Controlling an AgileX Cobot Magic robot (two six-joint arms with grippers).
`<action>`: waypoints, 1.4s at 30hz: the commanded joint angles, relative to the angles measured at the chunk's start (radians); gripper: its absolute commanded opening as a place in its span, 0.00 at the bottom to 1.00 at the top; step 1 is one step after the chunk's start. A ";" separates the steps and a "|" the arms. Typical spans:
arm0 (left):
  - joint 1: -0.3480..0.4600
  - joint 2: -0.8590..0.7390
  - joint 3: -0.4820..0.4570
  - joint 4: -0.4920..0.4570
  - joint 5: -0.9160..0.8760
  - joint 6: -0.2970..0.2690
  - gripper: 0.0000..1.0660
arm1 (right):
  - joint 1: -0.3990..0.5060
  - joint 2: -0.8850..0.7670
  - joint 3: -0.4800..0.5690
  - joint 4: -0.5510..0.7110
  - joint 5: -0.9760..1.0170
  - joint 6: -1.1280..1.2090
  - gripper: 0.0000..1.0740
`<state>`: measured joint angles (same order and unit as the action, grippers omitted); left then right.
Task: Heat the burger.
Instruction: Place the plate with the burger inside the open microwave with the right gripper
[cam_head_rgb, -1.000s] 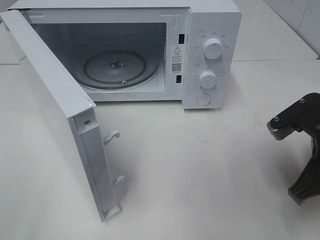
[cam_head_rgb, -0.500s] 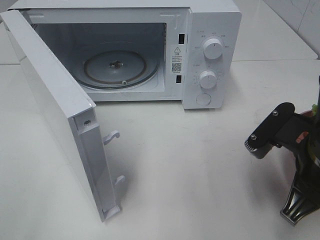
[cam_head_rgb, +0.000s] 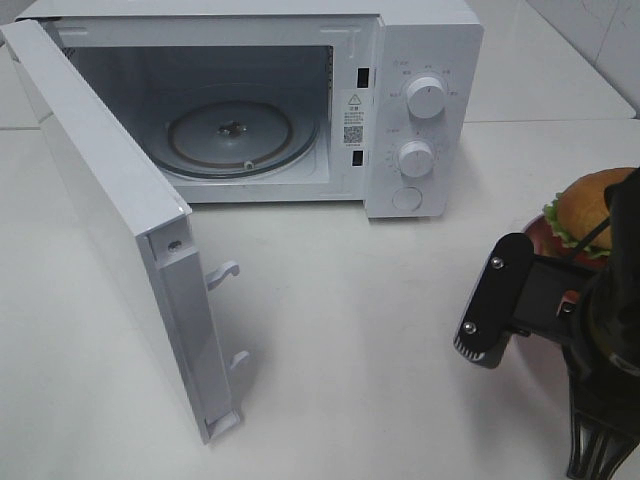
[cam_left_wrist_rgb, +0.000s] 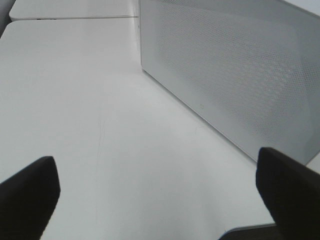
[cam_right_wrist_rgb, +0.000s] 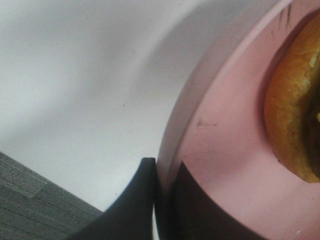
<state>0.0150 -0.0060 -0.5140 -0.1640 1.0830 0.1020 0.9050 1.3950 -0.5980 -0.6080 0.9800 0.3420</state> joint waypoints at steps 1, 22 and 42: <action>-0.001 -0.016 0.000 -0.002 -0.013 -0.007 0.94 | 0.021 -0.011 0.002 -0.065 -0.003 -0.066 0.00; -0.001 -0.016 0.000 -0.002 -0.013 -0.007 0.94 | 0.021 -0.011 0.002 -0.109 -0.209 -0.350 0.00; -0.001 -0.016 0.000 -0.002 -0.013 -0.007 0.94 | 0.021 -0.011 0.002 -0.141 -0.335 -0.587 0.00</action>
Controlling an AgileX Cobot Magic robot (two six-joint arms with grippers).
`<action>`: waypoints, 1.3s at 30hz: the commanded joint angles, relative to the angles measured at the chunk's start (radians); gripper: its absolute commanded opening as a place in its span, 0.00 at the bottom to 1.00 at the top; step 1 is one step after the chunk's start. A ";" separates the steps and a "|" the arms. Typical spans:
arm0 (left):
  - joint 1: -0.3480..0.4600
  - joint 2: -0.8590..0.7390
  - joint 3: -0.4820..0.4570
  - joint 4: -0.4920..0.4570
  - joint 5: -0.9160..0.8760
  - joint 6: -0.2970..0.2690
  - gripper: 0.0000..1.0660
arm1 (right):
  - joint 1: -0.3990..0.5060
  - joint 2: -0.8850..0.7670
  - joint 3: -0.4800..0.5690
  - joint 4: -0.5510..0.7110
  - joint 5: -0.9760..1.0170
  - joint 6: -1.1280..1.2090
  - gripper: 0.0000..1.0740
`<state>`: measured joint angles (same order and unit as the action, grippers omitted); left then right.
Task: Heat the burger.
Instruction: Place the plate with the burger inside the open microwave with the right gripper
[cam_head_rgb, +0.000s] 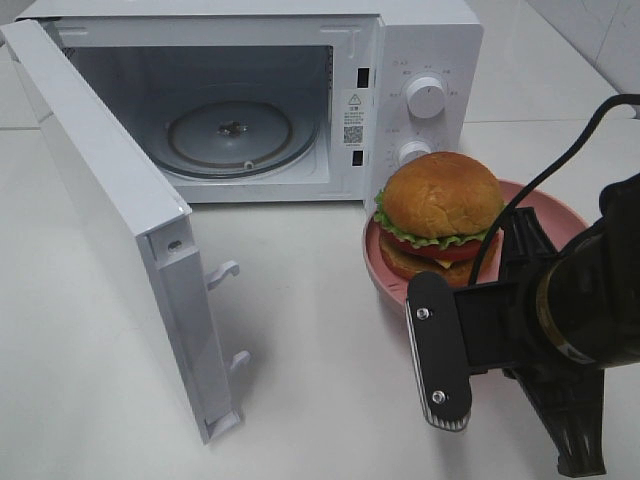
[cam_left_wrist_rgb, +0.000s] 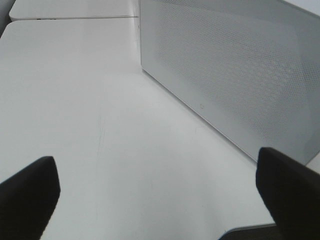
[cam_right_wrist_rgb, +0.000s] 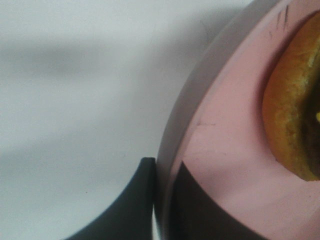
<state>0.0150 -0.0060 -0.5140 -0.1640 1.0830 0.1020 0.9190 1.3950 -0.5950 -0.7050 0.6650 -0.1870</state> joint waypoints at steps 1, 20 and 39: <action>-0.001 -0.016 0.000 -0.002 -0.013 -0.007 0.94 | 0.007 -0.011 -0.001 -0.043 -0.020 -0.077 0.00; -0.001 -0.016 0.000 -0.002 -0.013 -0.007 0.94 | 0.004 -0.108 -0.059 0.049 -0.015 -0.365 0.00; -0.001 -0.016 0.000 -0.002 -0.013 -0.007 0.94 | -0.135 -0.161 -0.128 0.343 0.008 -0.866 0.00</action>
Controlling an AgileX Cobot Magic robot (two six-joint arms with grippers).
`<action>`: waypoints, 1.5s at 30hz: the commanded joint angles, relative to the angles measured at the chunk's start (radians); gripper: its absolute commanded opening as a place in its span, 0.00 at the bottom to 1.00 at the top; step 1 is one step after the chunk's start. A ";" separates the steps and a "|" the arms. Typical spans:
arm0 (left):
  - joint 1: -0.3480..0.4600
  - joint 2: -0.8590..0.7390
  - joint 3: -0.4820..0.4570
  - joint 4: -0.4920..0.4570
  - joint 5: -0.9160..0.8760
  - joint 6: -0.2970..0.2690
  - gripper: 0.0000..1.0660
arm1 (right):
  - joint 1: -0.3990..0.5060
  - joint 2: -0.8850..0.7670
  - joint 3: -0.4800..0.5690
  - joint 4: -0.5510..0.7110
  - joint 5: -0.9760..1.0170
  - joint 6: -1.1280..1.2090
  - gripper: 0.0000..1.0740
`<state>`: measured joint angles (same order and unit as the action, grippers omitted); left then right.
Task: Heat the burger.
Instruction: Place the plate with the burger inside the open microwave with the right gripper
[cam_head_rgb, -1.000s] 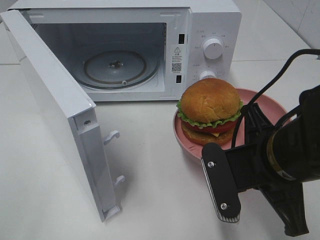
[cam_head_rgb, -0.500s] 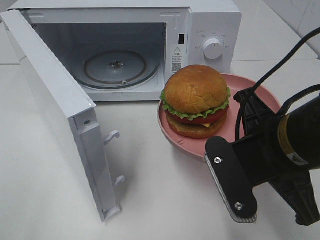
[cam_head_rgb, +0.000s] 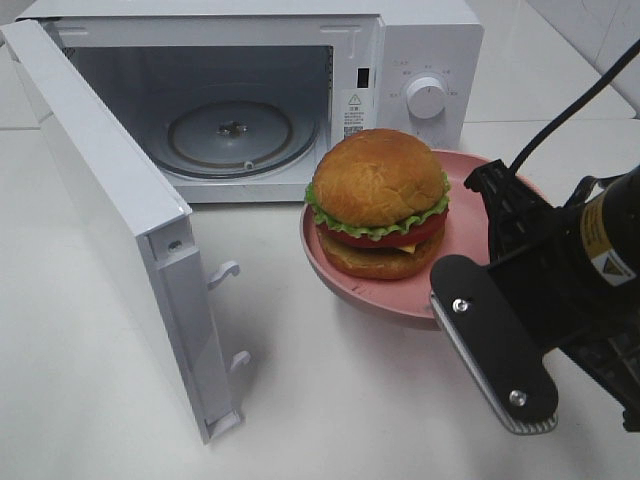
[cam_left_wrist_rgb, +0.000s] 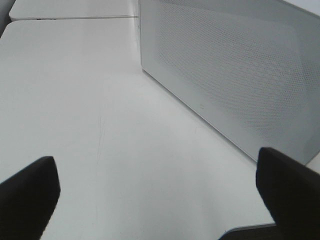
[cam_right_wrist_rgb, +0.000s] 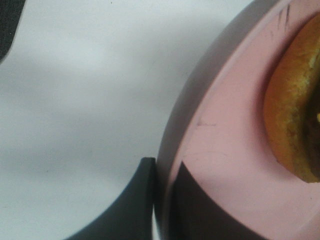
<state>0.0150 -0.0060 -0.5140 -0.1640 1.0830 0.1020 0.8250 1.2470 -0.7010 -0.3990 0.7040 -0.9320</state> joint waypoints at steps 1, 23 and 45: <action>-0.001 -0.016 0.000 -0.002 -0.013 -0.007 0.94 | -0.055 -0.013 -0.023 0.051 -0.032 -0.159 0.00; -0.001 -0.016 0.000 -0.002 -0.013 -0.007 0.94 | -0.315 -0.010 -0.089 0.375 -0.035 -0.682 0.00; -0.001 -0.016 0.000 -0.002 -0.013 -0.007 0.94 | -0.262 0.073 -0.090 0.421 -0.178 -0.698 0.00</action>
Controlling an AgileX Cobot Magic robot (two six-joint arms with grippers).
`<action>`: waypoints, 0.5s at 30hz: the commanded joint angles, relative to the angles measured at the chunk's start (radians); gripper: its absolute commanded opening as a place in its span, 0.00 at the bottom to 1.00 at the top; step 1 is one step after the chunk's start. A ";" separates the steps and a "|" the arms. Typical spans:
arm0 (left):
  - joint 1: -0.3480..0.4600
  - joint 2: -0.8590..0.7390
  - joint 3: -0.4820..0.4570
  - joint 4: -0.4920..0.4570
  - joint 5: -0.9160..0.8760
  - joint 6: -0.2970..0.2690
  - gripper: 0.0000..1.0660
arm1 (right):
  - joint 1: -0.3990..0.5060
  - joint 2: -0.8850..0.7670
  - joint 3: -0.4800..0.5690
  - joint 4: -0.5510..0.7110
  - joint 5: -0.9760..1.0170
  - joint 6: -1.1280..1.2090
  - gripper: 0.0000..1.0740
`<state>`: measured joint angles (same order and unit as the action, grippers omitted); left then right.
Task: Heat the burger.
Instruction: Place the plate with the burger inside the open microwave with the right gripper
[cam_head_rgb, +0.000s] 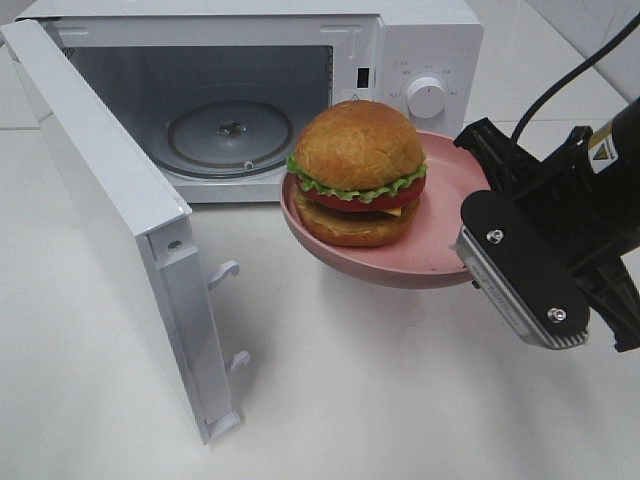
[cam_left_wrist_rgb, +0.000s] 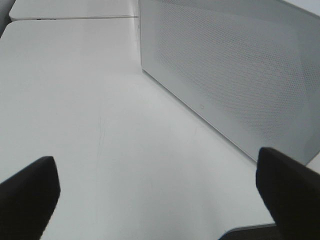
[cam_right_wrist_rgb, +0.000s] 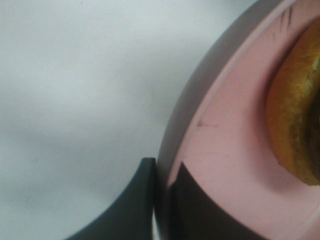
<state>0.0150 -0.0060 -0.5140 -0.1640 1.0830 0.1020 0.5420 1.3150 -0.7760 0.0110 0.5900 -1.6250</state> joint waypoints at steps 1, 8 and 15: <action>-0.001 -0.016 0.000 -0.002 -0.013 -0.007 0.94 | 0.021 0.005 -0.015 0.011 -0.064 -0.005 0.00; -0.001 -0.016 0.000 -0.002 -0.013 -0.007 0.94 | 0.035 0.090 -0.091 0.012 -0.076 0.003 0.00; -0.001 -0.016 0.000 -0.002 -0.013 -0.007 0.94 | 0.078 0.150 -0.155 0.011 -0.079 0.003 0.00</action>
<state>0.0150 -0.0060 -0.5140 -0.1640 1.0830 0.1020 0.5950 1.4530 -0.8980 0.0090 0.5650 -1.6240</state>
